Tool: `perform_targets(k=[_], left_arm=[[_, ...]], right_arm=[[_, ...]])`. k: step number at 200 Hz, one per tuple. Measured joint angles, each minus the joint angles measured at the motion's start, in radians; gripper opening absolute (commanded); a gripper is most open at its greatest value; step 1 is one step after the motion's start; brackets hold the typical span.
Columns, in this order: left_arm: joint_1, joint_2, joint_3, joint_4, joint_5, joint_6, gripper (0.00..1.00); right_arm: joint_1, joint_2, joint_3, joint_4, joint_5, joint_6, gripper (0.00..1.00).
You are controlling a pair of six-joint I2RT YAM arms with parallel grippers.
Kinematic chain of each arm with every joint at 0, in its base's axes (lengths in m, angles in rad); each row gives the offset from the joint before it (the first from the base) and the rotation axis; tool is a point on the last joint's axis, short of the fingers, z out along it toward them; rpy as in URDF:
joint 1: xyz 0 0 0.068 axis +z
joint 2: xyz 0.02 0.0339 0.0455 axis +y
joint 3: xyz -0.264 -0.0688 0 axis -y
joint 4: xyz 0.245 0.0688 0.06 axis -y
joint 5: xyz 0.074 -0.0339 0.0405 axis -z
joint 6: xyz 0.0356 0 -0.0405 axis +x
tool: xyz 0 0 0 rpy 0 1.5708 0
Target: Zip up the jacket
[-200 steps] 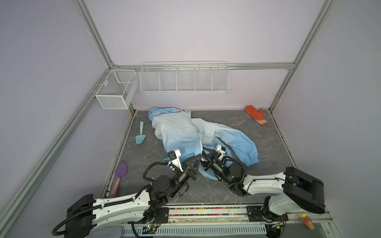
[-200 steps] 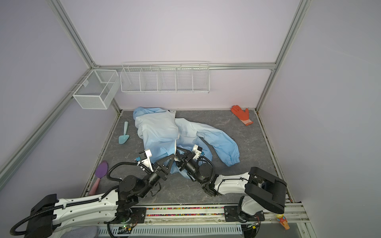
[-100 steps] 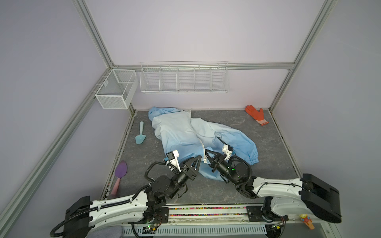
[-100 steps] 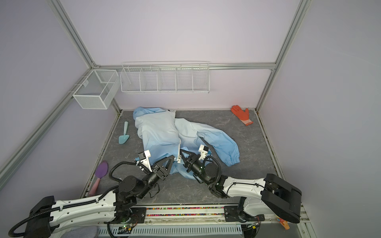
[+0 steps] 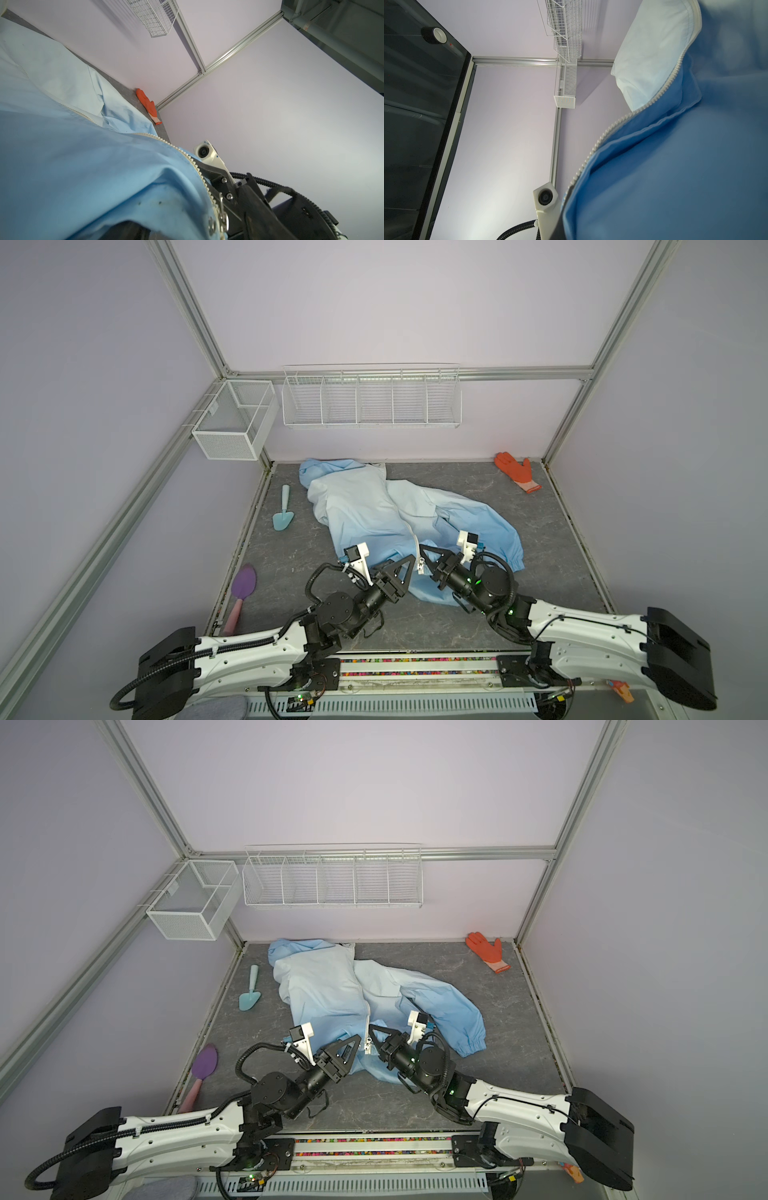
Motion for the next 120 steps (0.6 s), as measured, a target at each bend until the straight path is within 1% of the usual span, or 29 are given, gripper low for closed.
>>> perform_targets(k=[13,22,34,43,60,88,120], left_arm=[[0.000,0.022,0.000,0.021,0.005,-0.007,0.60],[0.000,0.035,0.000,0.037,0.008,-0.016,0.55],[0.000,0.044,0.000,0.051,0.008,-0.022,0.46],[0.000,0.047,0.000,0.060,0.008,-0.028,0.36],[0.001,0.047,0.000,0.068,0.005,-0.029,0.25],[0.001,0.047,0.000,0.080,-0.003,-0.043,0.00],[0.000,0.047,0.000,0.083,-0.018,-0.039,0.00]], right_arm=[[-0.001,0.006,0.002,0.000,-0.005,0.000,0.06],[-0.001,0.008,0.002,0.000,-0.006,0.000,0.06],[-0.001,0.008,0.002,0.000,-0.009,0.000,0.06],[-0.001,0.008,0.002,0.000,-0.010,-0.002,0.06],[-0.001,0.007,0.002,0.000,-0.009,-0.006,0.06],[-0.002,-0.010,0.002,-0.026,-0.010,-0.019,0.06],[-0.001,-0.032,0.002,-0.061,-0.021,-0.061,0.06]])
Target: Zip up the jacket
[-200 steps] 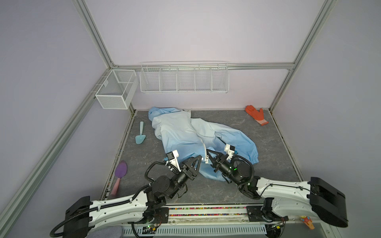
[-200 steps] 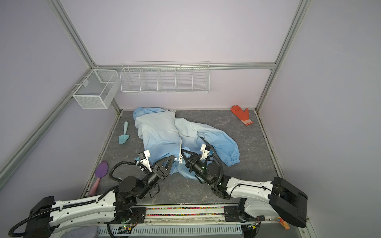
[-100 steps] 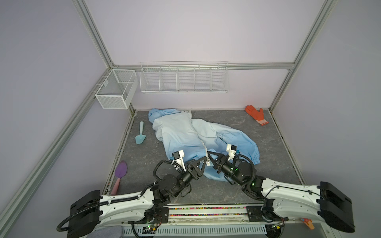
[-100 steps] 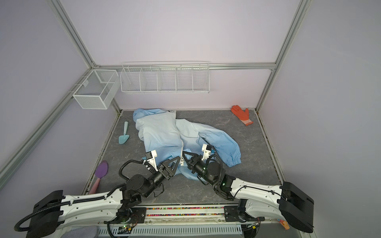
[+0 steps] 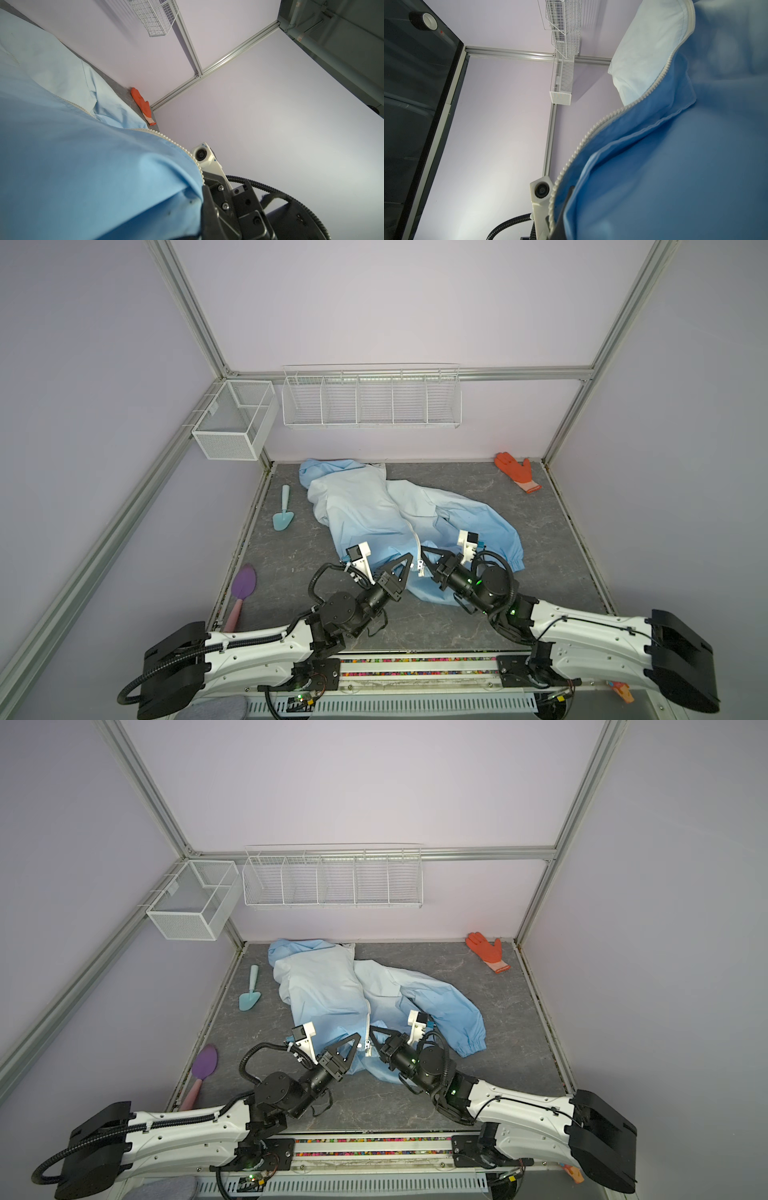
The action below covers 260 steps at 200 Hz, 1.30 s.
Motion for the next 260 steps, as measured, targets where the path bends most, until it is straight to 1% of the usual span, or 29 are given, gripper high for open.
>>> perform_targets(k=[53,86,112,138,155,166,177,187,195,217,236,260], left_arm=[[0.002,0.023,0.005,0.037,-0.049,0.016,0.00],[0.002,0.032,0.005,0.057,-0.082,0.026,0.00],[0.002,0.001,0.002,0.049,-0.109,0.042,0.00],[0.002,-0.094,0.000,-0.015,-0.136,0.060,0.00],[0.003,-0.166,0.000,-0.072,-0.146,0.079,0.00],[0.006,-0.212,0.000,-0.114,-0.152,0.095,0.00],[0.011,-0.250,0.000,-0.145,-0.156,0.106,0.00],[0.018,-0.272,0.000,-0.164,-0.157,0.114,0.00],[0.027,-0.282,0.000,-0.172,-0.157,0.120,0.00],[0.044,-0.285,0.000,-0.188,-0.152,0.131,0.00],[0.047,-0.263,0.000,-0.196,-0.131,0.140,0.00],[0.052,-0.208,0.013,-0.198,-0.096,0.154,0.00]], right_arm=[[0.039,-0.013,0.003,-0.070,-0.003,-0.057,0.06],[0.033,-0.031,0.003,-0.087,-0.002,-0.082,0.06],[0.004,-0.071,0.003,-0.096,-0.024,-0.151,0.06],[-0.050,-0.092,0.016,-0.110,-0.097,-0.270,0.06],[-0.105,-0.091,0.050,-0.094,-0.227,-0.385,0.06],[-0.129,-0.096,0.077,-0.087,-0.291,-0.463,0.06],[-0.138,-0.108,0.108,-0.108,-0.312,-0.550,0.06],[-0.152,-0.109,0.138,-0.145,-0.313,-0.601,0.06],[-0.183,-0.097,0.151,-0.150,-0.321,-0.614,0.06],[-0.275,-0.024,0.132,-0.082,-0.329,-0.614,0.06],[-0.284,0.037,0.131,-0.071,-0.356,-0.627,0.06],[-0.283,0.062,0.150,-0.053,-0.408,-0.656,0.06]])
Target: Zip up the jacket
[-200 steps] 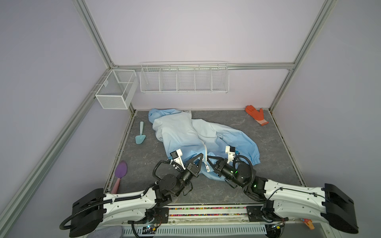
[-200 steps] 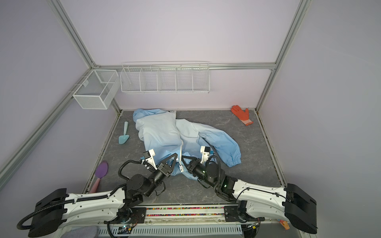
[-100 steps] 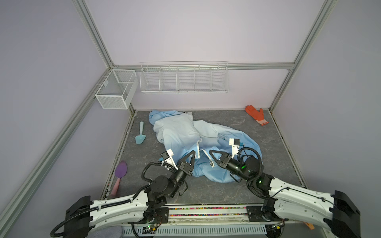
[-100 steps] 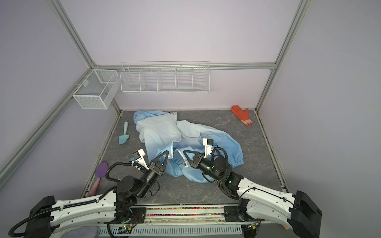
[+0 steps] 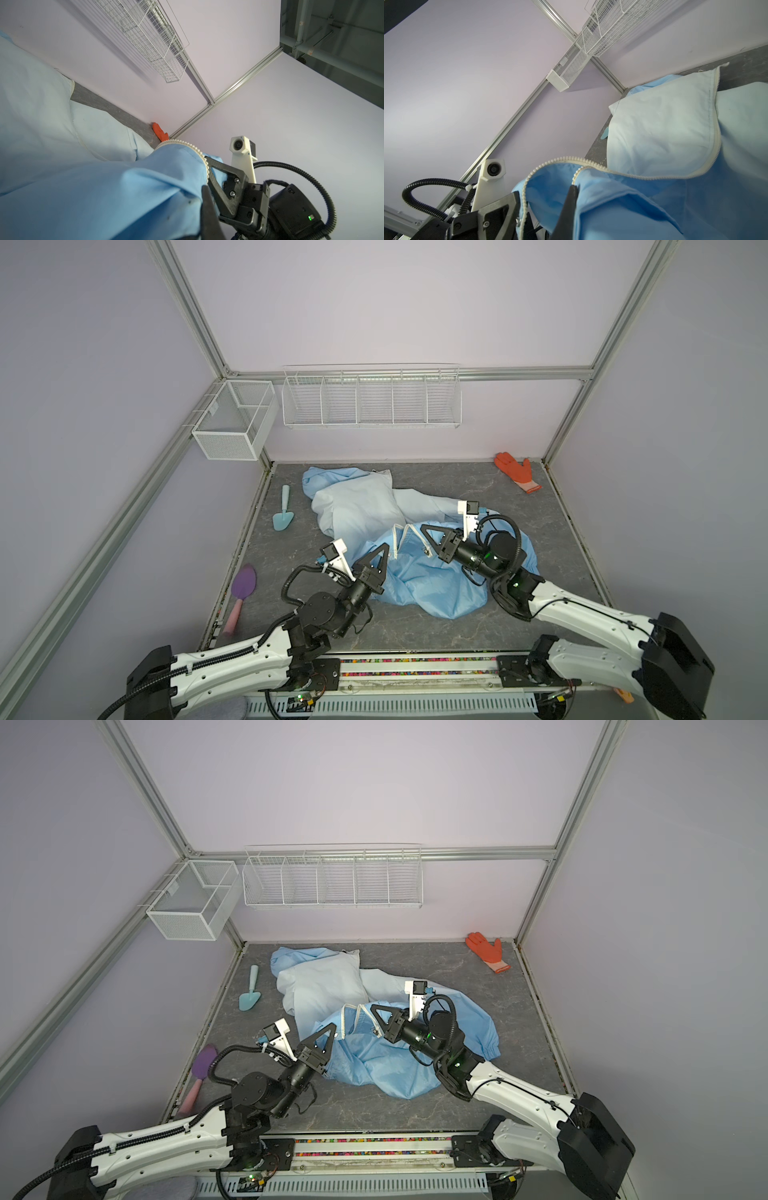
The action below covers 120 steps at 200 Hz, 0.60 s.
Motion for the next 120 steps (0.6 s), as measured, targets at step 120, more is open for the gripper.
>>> perform_targets(k=[120], left_arm=[[0.028,0.276,0.140,0.149,0.235,0.044,0.00]], right_arm=[[0.000,0.034,0.079,-0.023,0.018,-0.008,0.06]])
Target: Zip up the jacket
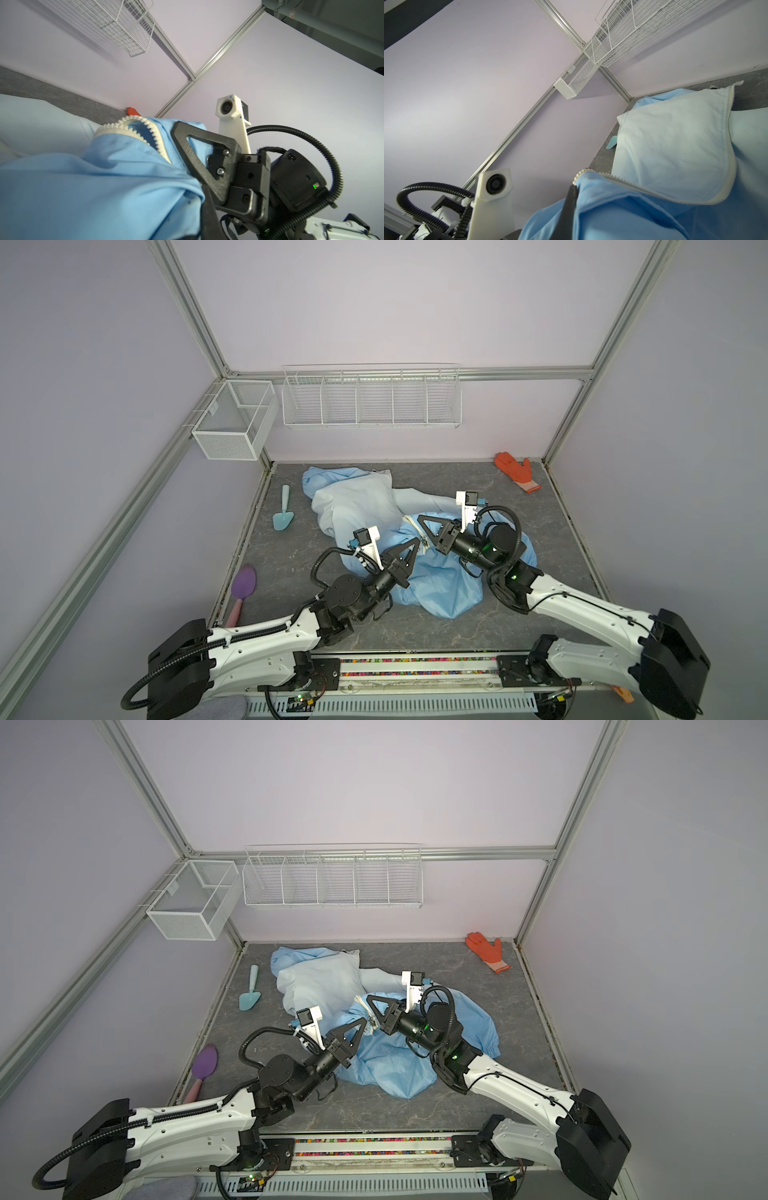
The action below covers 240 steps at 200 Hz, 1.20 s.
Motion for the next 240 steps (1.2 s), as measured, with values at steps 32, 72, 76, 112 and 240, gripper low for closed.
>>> perform_targets(k=[32,72,76,112,240], left_arm=[[0.000,0.011,0.027,0.003,0.073,0.001,0.00],[0.000,-0.024,0.013,-0.008,0.084,-0.001,0.00],[0.000,-0.039,0.003,-0.011,0.072,0.000,0.00],[0.014,-0.264,-0.093,-0.103,-0.092,-0.011,0.00],[0.079,0.023,-0.196,-0.131,-0.138,-0.172,0.00]], right_arm=[[-0.002,0.024,0.008,-0.015,0.024,0.000,0.06],[-0.022,0.028,0.011,-0.025,0.024,0.000,0.06],[-0.025,0.028,0.012,-0.026,0.019,0.000,0.06],[-0.043,0.025,0.050,-0.072,-0.022,0.008,0.06],[-0.048,0.035,-0.226,-0.077,-0.119,0.113,0.06]])
